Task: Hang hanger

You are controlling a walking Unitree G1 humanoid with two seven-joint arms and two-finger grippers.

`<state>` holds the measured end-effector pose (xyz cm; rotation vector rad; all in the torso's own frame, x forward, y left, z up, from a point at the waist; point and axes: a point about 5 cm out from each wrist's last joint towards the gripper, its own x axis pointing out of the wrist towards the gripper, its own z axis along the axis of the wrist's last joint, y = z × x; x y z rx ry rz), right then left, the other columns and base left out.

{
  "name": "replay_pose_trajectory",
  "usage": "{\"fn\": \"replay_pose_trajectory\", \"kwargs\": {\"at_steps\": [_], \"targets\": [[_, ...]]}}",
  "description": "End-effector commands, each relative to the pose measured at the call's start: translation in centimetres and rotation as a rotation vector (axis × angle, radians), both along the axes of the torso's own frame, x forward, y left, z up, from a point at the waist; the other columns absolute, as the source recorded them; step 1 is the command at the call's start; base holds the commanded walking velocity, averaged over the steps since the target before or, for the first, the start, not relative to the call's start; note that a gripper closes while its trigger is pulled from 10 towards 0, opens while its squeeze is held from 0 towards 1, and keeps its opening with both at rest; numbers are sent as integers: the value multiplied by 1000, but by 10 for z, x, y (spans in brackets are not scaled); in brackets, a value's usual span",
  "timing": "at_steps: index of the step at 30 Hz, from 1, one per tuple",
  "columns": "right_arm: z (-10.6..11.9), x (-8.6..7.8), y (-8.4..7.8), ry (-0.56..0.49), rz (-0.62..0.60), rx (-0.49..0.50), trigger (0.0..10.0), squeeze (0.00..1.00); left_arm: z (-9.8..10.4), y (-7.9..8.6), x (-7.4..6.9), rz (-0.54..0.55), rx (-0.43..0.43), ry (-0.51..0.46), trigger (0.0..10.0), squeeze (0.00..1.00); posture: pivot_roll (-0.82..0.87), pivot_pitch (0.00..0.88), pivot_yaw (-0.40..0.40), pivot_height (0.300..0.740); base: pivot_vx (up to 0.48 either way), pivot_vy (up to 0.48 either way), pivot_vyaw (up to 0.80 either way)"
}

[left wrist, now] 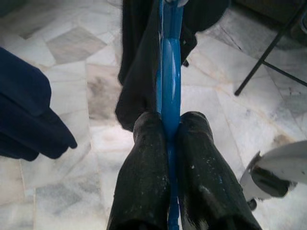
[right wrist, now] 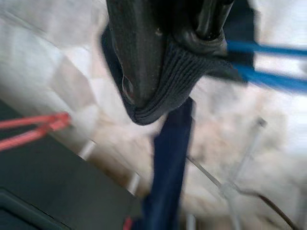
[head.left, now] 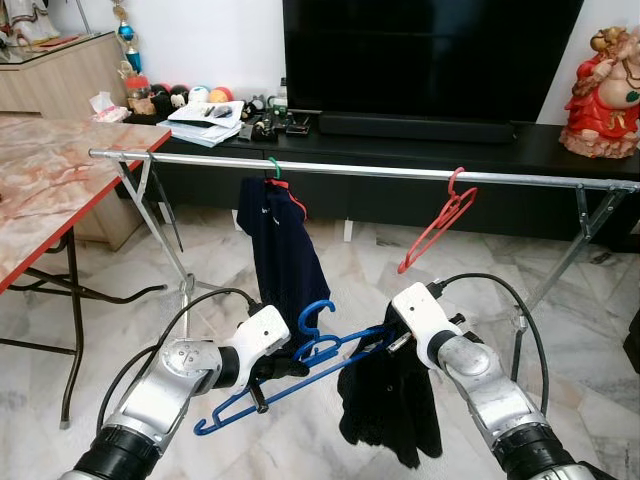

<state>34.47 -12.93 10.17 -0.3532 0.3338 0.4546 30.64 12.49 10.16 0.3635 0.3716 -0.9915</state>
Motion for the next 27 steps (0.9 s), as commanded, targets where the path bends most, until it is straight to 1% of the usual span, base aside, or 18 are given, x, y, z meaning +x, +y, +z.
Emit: {"fn": "replay_pose_trajectory", "kwargs": {"at_steps": [1,7,8,9,10,11,12,13,15,16,18,20,22,24,27], "targets": [[27,3,13,-51,19,154,10000,0,3,-3,4,3,5,-27,10000,0,114,2,10,740,0,0,0],[27,3,13,-51,19,154,10000,0,3,-3,4,3,5,-27,10000,0,114,2,10,740,0,0,0],[31,2,18,-45,19,214,10000,0,4,-5,5,6,1,-30,10000,0,114,2,10,740,0,0,0],[38,-7,32,-35,59,295,10000,0,7,-13,7,-2,-16,-44,10000,0,108,3,9,740,0,0,0],[44,-15,42,-28,92,348,10000,0,9,-19,9,-9,-28,-53,10000,0,104,3,10,740,0,0,0],[46,-21,47,-26,115,370,10000,0,11,-22,9,-16,-36,-59,10000,0,104,3,10,740,0,0,0],[46,-24,48,-31,121,374,10000,0,11,-24,9,-21,-41,-59,10000,0,104,3,10,740,0,0,0],[38,-21,39,-47,69,329,10000,0,11,-23,8,-28,-43,-53,10000,0,102,4,10,740,0,0,0],[15,-9,9,-14,-115,235,10000,0,10,-18,4,-42,-31,-31,10000,0,104,3,11,740,0,0,0],[11,-7,4,-8,-144,220,10000,0,9,-16,3,-47,-26,-27,10000,0,104,3,11,740,0,0,0],[7,-6,-5,6,-190,197,10000,0,8,-14,2,-49,-18,-22,10000,0,104,3,11,740,0,0,0],[7,-7,-8,16,-209,191,10000,0,8,-13,2,-47,-15,-21,10000,0,104,3,11,740,0,0,0],[6,-8,-14,36,-242,196,10000,0,7,-6,1,-33,-3,-20,10000,0,111,4,10,740,0,0,0],[5,-8,-16,41,-252,202,10000,0,7,0,2,-10,8,-23,10000,0,113,5,9,740,0,0,0],[4,-7,-16,41,-264,214,10000,0,7,1,2,1,9,-27,10000,0,114,5,10,740,0,0,0]]}}
